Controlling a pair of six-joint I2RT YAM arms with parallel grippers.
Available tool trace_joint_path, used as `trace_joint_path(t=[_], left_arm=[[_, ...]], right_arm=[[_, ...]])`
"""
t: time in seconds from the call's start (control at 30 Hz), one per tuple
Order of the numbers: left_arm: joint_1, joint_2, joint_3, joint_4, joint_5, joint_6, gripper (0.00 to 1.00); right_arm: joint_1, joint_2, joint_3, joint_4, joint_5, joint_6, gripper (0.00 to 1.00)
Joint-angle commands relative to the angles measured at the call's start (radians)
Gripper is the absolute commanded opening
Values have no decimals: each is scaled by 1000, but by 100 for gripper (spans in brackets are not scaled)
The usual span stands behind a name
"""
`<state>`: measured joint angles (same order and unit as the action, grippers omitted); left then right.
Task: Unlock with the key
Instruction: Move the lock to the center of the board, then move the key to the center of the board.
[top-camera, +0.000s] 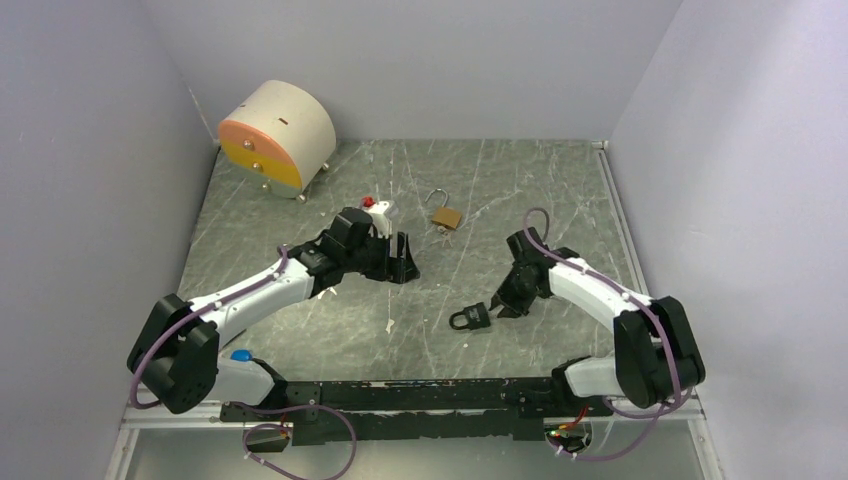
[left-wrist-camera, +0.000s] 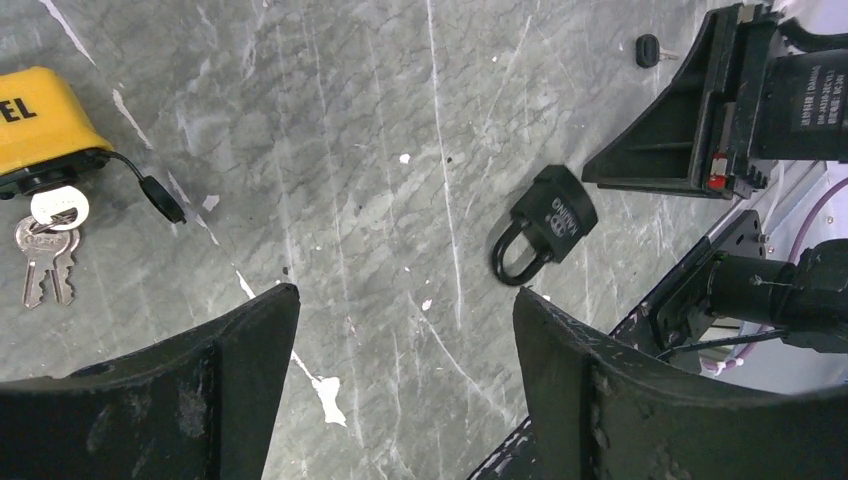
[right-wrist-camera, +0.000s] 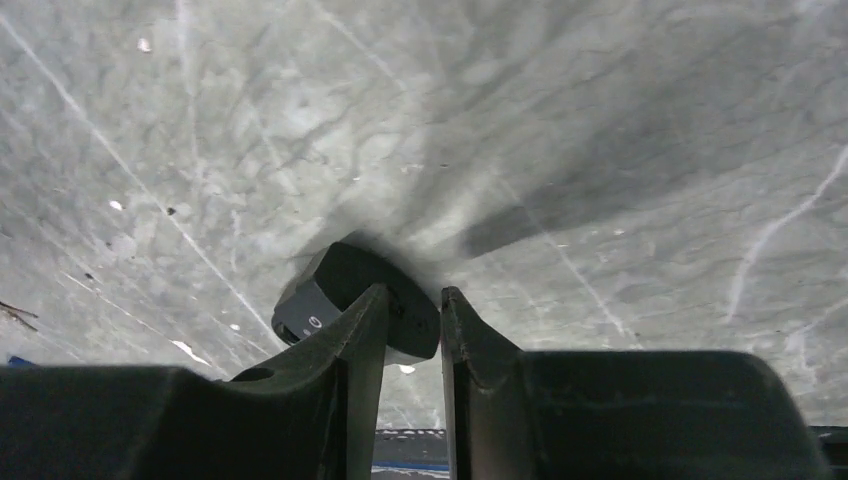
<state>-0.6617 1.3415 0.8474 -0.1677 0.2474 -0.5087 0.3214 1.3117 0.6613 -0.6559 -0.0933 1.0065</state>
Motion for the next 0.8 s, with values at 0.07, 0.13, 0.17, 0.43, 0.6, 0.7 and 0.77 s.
trace_joint_path(t=[0.07, 0.13, 0.17, 0.43, 0.6, 0.7, 0.77], left_arm=[[5, -10, -21, 27, -4, 10, 82], [7, -19, -26, 26, -7, 7, 82], [6, -24, -29, 29, -10, 6, 82], [9, -36, -24, 22, -25, 13, 82], [10, -61, -43, 26, -33, 9, 83], [10, -64, -48, 31, -35, 8, 83], [9, -63, -48, 31, -36, 9, 83]], right_arm=[[19, 15, 184, -163, 292, 43, 36], [-14, -9, 208, -200, 365, 19, 41], [-43, -20, 206, -201, 378, 6, 43], [-283, 36, 177, -118, 347, -57, 59], [-316, 131, 213, -99, 363, -57, 61], [-347, 174, 230, -86, 361, -60, 61], [-357, 197, 239, -72, 351, -69, 61]])
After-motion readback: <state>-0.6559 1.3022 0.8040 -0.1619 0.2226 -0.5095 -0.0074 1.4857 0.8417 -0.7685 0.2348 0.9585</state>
